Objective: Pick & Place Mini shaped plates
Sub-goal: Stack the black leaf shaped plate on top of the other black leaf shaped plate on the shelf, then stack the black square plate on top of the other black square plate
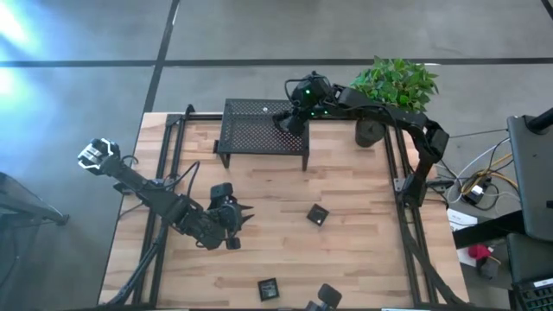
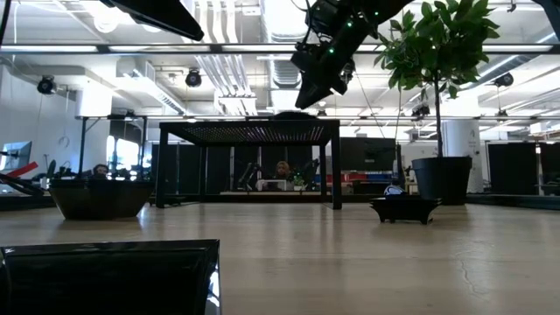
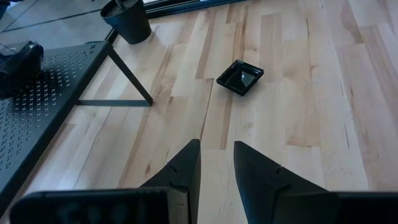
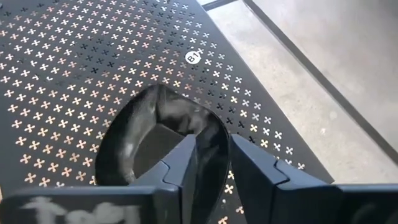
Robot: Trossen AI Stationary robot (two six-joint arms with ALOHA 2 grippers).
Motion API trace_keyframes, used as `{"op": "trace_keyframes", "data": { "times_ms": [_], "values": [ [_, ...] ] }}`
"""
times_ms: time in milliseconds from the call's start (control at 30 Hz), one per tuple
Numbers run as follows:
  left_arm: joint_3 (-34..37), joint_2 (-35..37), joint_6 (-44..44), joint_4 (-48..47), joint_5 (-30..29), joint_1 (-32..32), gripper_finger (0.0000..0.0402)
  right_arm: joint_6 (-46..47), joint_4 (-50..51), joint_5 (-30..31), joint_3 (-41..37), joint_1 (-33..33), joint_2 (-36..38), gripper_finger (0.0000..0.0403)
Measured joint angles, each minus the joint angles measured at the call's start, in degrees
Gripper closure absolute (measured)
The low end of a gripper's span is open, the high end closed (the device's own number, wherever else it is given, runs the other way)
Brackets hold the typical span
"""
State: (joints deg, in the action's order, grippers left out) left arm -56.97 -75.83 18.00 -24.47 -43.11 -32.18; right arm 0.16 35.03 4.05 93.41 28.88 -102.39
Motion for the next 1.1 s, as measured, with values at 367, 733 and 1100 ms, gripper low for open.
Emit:
{"op": "trace_keyframes", "data": {
  "times_ms": [367,733,1100],
  "values": [
    [0.00,0.00,0.00,-0.02,0.00,0.00,0.0312,-2.40,-0.07,0.03,0.00,-0.02,2.77,0.0299],
    [0.00,2.71,8.29,-5.79,-0.55,2.37,0.0312,-6.72,3.10,0.00,-0.28,-7.99,12.24,0.0319],
    [0.00,3.02,8.17,-9.05,0.15,2.84,0.0312,-9.35,14.74,-0.03,-0.66,-23.54,16.29,0.0330]
  ]
}}
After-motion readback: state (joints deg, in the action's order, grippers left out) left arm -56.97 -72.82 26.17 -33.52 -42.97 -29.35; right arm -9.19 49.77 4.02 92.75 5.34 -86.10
